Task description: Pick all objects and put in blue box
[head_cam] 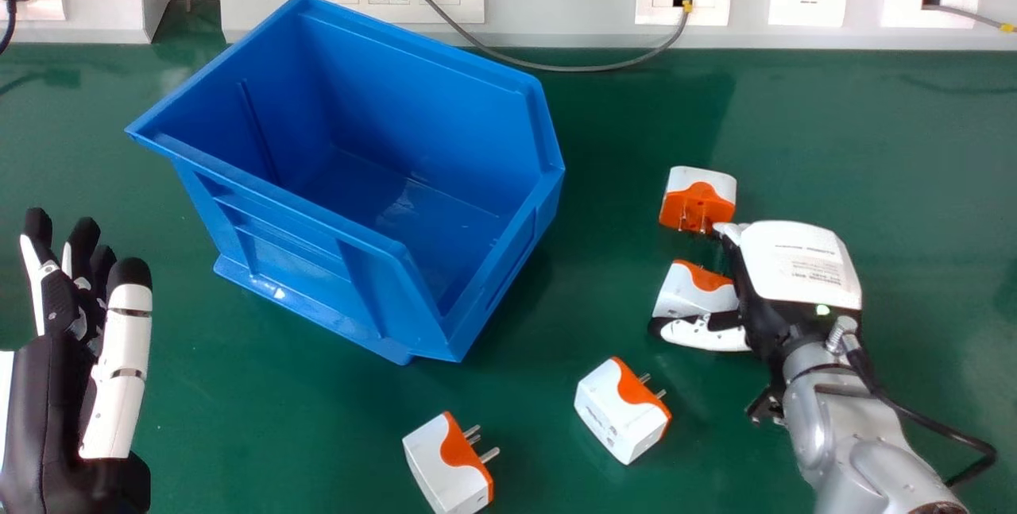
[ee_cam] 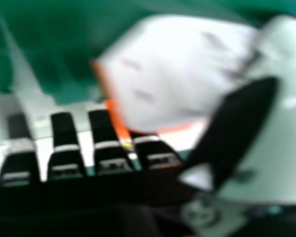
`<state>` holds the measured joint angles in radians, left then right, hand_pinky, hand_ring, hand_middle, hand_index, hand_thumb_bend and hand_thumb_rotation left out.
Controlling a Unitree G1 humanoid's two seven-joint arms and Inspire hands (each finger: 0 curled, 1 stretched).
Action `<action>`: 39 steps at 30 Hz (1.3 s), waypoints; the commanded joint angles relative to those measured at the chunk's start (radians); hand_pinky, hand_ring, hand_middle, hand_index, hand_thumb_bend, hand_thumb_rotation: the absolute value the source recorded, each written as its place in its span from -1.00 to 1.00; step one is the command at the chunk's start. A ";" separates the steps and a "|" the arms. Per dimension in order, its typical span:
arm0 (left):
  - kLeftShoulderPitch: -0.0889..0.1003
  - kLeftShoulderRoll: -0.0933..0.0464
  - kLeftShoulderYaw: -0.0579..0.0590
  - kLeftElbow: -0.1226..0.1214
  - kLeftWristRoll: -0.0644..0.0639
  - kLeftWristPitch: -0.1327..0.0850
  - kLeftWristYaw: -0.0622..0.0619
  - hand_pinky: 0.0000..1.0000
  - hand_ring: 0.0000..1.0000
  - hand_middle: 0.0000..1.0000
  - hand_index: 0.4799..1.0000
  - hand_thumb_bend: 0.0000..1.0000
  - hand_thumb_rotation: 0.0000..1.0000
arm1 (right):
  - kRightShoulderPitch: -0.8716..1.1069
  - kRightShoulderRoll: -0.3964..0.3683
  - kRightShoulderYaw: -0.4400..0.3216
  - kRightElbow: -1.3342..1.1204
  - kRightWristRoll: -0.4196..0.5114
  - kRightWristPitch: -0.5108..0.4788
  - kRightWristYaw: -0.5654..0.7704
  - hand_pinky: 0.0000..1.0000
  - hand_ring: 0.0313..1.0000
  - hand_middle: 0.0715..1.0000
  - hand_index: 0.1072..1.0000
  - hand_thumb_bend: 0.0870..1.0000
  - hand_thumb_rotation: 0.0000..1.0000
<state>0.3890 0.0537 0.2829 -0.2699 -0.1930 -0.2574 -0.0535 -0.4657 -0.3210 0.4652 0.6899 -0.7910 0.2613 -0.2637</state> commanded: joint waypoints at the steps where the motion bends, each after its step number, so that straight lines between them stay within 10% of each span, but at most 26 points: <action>1: -0.015 0.005 0.009 -0.011 0.010 -0.022 0.004 1.00 1.00 1.00 1.00 -0.50 0.40 | 0.045 -0.010 -0.004 0.045 0.008 0.050 0.047 0.41 0.53 0.56 0.39 0.19 -0.93; 5: -0.027 0.007 0.007 -0.019 -0.005 -0.001 0.002 1.00 1.00 1.00 1.00 -0.49 0.38 | 0.011 -0.017 0.014 0.094 0.018 0.037 0.052 0.04 0.13 0.29 0.04 0.02 -0.91; 9: -0.031 0.012 0.006 -0.033 0.032 0.018 0.019 1.00 1.00 1.00 1.00 -0.41 0.44 | 0.014 -0.030 0.003 0.049 0.046 0.048 0.102 -0.32 -0.08 0.12 -0.04 -0.14 -0.99; 15: -0.040 0.014 0.013 -0.022 0.052 0.004 0.026 1.00 1.00 1.00 1.00 -0.38 0.38 | 0.047 -0.047 -0.032 -0.023 0.081 0.018 0.096 -0.36 -0.13 0.02 -0.04 -0.12 -1.00; 19: -0.043 0.008 0.010 -0.026 0.039 0.005 0.025 1.00 1.00 1.00 1.00 -0.39 0.36 | 0.053 -0.047 -0.041 -0.026 0.082 0.004 0.078 -0.37 -0.15 0.00 -0.05 -0.11 -1.00; 31: -0.039 0.016 0.013 -0.027 0.052 0.007 0.023 1.00 1.00 1.00 1.00 -0.30 0.43 | 0.072 -0.041 -0.067 -0.041 0.093 -0.020 0.010 -0.38 -0.14 0.04 -0.06 -0.12 -1.00; 35: -0.029 0.001 0.008 -0.036 0.025 0.010 0.016 1.00 1.00 1.00 1.00 -0.18 0.36 | 0.088 -0.049 -0.074 -0.067 0.086 -0.016 -0.011 -0.35 -0.12 0.05 -0.07 -0.12 -1.00; 39: -0.018 -0.009 0.006 -0.047 0.025 0.011 0.017 1.00 1.00 1.00 1.00 -0.26 0.32 | 0.150 -0.058 -0.108 -0.185 0.089 0.008 -0.017 -0.37 -0.15 0.02 -0.08 -0.12 -1.00</action>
<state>0.3661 0.0477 0.2853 -0.2876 -0.1617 -0.2300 -0.0390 -0.3665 -0.3285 0.3886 0.5274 -0.6905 0.2172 -0.2848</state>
